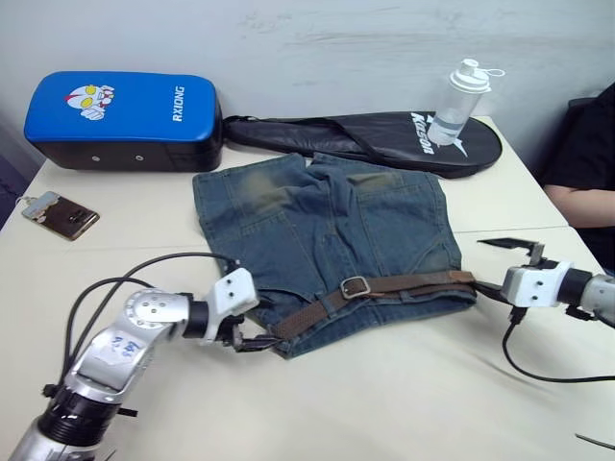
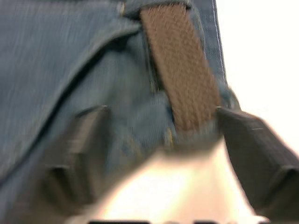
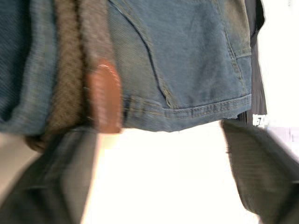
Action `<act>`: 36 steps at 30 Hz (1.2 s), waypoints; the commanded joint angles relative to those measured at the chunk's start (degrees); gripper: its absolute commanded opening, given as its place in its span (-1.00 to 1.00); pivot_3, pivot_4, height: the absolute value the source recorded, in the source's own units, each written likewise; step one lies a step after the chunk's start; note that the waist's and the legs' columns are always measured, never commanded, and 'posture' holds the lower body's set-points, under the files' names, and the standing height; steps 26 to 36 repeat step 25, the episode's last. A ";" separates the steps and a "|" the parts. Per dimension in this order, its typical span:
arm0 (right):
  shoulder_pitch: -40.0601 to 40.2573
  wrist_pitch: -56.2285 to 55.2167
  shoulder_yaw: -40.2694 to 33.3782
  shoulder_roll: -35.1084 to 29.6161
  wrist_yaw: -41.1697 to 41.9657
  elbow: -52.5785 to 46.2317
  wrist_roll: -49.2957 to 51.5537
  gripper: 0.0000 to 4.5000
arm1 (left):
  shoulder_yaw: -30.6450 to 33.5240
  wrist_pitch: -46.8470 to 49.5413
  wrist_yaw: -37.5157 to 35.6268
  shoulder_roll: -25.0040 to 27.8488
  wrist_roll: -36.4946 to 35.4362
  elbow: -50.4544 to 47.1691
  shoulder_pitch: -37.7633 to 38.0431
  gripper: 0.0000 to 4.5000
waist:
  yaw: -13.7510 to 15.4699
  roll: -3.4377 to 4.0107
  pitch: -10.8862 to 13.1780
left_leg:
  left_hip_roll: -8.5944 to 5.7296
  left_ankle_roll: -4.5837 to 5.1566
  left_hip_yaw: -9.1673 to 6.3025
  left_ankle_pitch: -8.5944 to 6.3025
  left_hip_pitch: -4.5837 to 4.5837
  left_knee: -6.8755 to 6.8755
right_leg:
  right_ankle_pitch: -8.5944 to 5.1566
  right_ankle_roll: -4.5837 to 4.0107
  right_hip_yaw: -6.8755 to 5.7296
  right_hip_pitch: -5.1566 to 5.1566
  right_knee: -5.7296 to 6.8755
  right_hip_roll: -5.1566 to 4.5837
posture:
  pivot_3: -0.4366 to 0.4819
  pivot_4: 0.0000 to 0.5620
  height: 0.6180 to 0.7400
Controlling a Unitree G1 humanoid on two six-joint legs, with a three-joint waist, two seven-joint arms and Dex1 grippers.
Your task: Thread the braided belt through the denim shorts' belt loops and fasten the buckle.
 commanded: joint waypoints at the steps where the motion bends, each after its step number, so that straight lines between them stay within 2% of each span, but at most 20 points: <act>1: -3.67 8.03 -3.14 -1.17 11.80 1.15 9.93 1.00 | 11.92 2.29 -1.44 1.71 -7.99 -2.69 2.73 0.99 | -0.03 0.02 0.06 | 0.00 0.00 0.00 0.00 -0.05 0.04 | 0.00 0.00 0.00 -0.04 0.00 0.00 | -0.05 -0.47 1.00; 4: -9.53 27.10 -6.83 0.62 21.57 0.54 19.02 1.00 | 21.02 4.23 0.91 0.83 -12.32 -1.84 5.61 0.99 | -0.25 0.09 0.20 | -0.01 0.09 -0.01 -0.05 -0.07 0.08 | 0.02 0.01 0.00 -0.02 0.00 -0.05 | -0.05 -0.47 1.00; 6: -13.39 39.38 -7.96 1.62 25.04 -0.60 22.14 1.00 | 25.46 3.66 5.23 -0.79 -12.00 -1.17 6.70 0.99 | -0.23 0.12 0.25 | -0.01 0.16 -0.03 -0.09 -0.06 0.09 | 0.02 0.00 -0.01 -0.03 0.01 -0.06 | -0.05 -0.47 1.00; 9: -17.14 55.59 -9.54 4.12 25.87 -3.97 26.15 1.00 | 28.22 0.86 9.48 -2.31 -9.37 -1.67 9.51 0.99 | -0.25 0.12 0.25 | 0.03 0.30 -0.11 -0.22 -0.06 0.01 | 0.04 -0.05 -0.07 -0.06 0.02 -0.06 | -0.05 -0.47 1.00; 12: -16.26 65.93 -9.87 6.45 25.21 -10.01 28.07 1.00 | 31.76 -2.93 14.00 -7.60 -9.95 -1.30 11.87 0.99 | 0.00 0.13 0.25 | 0.03 0.25 -0.12 -0.25 -0.17 -0.07 | 0.02 -0.08 -0.10 -0.22 0.00 -0.08 | -0.05 -0.47 1.00; 16: -12.35 67.79 -10.61 10.85 20.21 -15.69 26.74 1.00 | 31.99 -5.44 18.24 -11.84 -7.70 -2.17 16.92 0.99 | 0.32 0.13 0.24 | 0.01 0.05 -0.12 -0.12 -1.08 0.03 | 0.04 -0.06 -0.20 -0.97 0.02 -0.11 | -0.05 -0.47 1.00; 22: -8.10 68.85 -11.73 15.17 15.17 -20.32 25.91 1.00 | 30.10 -9.02 21.64 -15.71 -6.64 -3.94 21.25 0.99 | 0.55 0.12 0.25 | -0.17 0.27 0.04 -0.24 -1.17 0.12 | 0.13 0.13 -0.15 -0.98 -0.09 -0.20 | -0.05 -0.47 1.00; 25: -6.89 68.21 -12.04 16.20 13.81 -21.53 25.63 1.00 | 28.04 -10.65 21.85 -15.30 -4.55 -3.99 23.38 0.99 | 0.48 0.12 0.25 | -0.23 0.33 0.05 -0.28 -1.12 0.13 | 0.17 0.20 -0.10 -0.94 -0.08 -0.26 | -0.05 -0.47 1.00; 36: -6.89 68.21 -12.04 16.20 13.81 -21.53 25.63 1.00 | 28.04 -10.65 21.85 -15.30 -4.55 -3.99 23.38 0.99 | 0.48 0.12 0.25 | -0.23 0.33 0.05 -0.28 -1.12 0.13 | 0.17 0.20 -0.10 -0.94 -0.08 -0.26 | -0.05 -0.47 1.00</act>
